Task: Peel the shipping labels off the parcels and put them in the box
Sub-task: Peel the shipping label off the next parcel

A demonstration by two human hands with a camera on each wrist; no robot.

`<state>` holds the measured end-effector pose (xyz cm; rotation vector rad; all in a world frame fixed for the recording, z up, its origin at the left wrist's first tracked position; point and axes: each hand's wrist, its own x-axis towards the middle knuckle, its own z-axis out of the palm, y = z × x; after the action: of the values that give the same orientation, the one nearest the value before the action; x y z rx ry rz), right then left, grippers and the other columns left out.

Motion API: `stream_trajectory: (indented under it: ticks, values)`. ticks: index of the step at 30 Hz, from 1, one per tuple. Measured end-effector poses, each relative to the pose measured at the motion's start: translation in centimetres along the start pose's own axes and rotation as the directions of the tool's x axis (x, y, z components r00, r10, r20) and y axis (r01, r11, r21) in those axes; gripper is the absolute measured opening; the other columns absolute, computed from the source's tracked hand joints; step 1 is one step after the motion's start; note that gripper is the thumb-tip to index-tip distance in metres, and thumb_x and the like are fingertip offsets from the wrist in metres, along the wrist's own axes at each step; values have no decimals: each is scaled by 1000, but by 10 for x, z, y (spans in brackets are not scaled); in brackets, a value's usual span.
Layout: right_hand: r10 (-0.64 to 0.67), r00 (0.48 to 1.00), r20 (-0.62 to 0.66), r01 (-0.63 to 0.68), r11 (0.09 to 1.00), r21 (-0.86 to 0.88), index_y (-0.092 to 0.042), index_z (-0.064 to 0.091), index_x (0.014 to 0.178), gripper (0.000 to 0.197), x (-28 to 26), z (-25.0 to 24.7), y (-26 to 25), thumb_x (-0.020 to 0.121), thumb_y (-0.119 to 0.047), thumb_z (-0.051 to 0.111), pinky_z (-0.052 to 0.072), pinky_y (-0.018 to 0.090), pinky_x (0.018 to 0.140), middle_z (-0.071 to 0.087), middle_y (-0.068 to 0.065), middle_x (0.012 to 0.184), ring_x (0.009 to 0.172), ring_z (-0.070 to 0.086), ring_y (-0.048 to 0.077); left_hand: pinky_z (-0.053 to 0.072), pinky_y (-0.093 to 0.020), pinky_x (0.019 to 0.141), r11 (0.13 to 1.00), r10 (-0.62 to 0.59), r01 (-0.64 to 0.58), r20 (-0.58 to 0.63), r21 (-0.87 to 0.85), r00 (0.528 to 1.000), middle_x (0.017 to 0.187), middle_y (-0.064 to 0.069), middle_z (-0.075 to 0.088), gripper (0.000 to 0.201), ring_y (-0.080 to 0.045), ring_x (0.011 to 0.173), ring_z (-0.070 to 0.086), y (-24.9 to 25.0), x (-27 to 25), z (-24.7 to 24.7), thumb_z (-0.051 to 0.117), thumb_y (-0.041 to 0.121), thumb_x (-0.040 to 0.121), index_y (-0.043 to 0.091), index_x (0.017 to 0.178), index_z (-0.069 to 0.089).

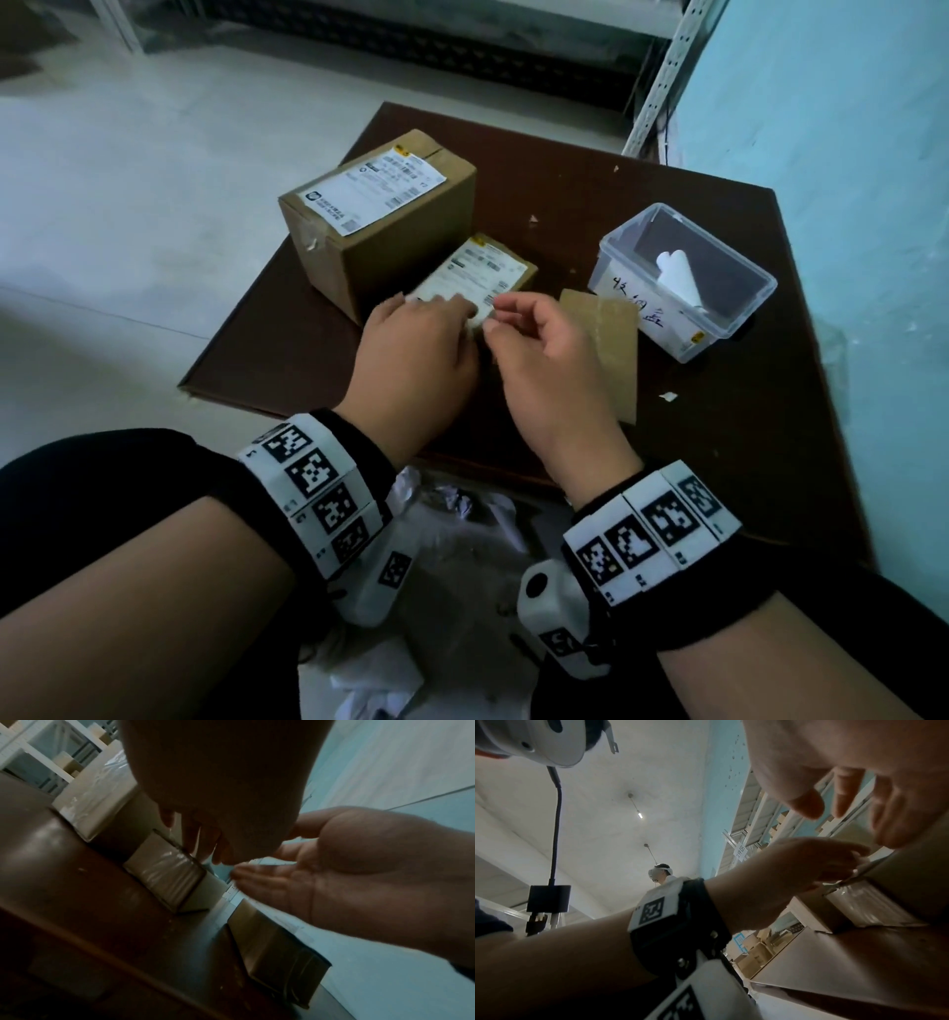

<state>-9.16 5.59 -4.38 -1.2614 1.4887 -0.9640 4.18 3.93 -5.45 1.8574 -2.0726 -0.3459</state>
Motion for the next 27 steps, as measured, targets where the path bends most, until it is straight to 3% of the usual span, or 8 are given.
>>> stream_trajectory:
  ticks: [2,4,7,10,12,15,21,27]
  values:
    - [102,993,67,-101,995,-22,-30,55,148,44,1,10,2,106,-41,63,55,33,101,64,-10,135,121,63,7,33,-40,105,999,-25,24,-59,-25,998,112,-1,77,49,-23,107,69,-1,-3,-7,36,31,94,23,128,70]
    - [158,984,78,-159,987,7,-29,48,153,53,3,18,6,106,-48,62,54,40,107,63,-9,139,126,62,11,34,-41,102,997,-49,42,-109,-61,993,121,3,73,38,-21,113,66,-7,-3,-10,47,26,99,25,130,68]
    - [195,979,56,-196,980,25,-27,41,158,60,6,25,11,106,-49,61,54,45,110,64,-8,139,126,63,14,41,-44,104,993,-72,62,-93,-102,993,137,-4,63,38,-29,125,56,-19,0,-4,60,23,99,19,137,65]
    - [225,974,23,-225,974,16,-25,19,171,88,12,31,20,101,-60,61,50,52,116,56,-2,154,140,55,22,47,-41,98,980,-81,71,-47,-185,996,130,-11,63,26,-33,115,59,-24,3,0,57,15,100,12,121,73]
    - [174,985,-10,-175,984,-22,-18,37,164,83,15,31,25,99,-64,62,52,49,112,65,-2,145,135,61,20,47,-40,90,972,-112,101,-41,-212,993,121,-11,62,21,-31,107,60,-24,5,-2,53,13,102,11,113,71]
    - [84,995,-50,-87,994,-72,-26,70,134,36,14,29,33,104,-47,66,58,45,104,76,-10,124,116,70,11,46,-36,86,945,-186,175,-13,-277,983,123,-10,57,19,-30,106,59,-23,5,-7,53,16,104,11,120,62]
    - [45,993,-108,-39,997,60,-24,62,151,46,14,25,39,106,-32,68,52,43,116,70,-8,142,133,63,10,52,-39,97,885,-250,270,102,-379,963,143,-11,59,54,-30,123,61,-16,-1,-6,62,30,103,13,148,39]
    - [-136,962,-238,165,980,107,-18,69,141,34,6,11,25,109,-25,63,57,30,108,72,-6,129,121,66,0,44,-27,101,852,-191,95,-136,-515,972,141,-2,61,49,-17,127,57,-9,3,-9,60,30,103,19,150,50]
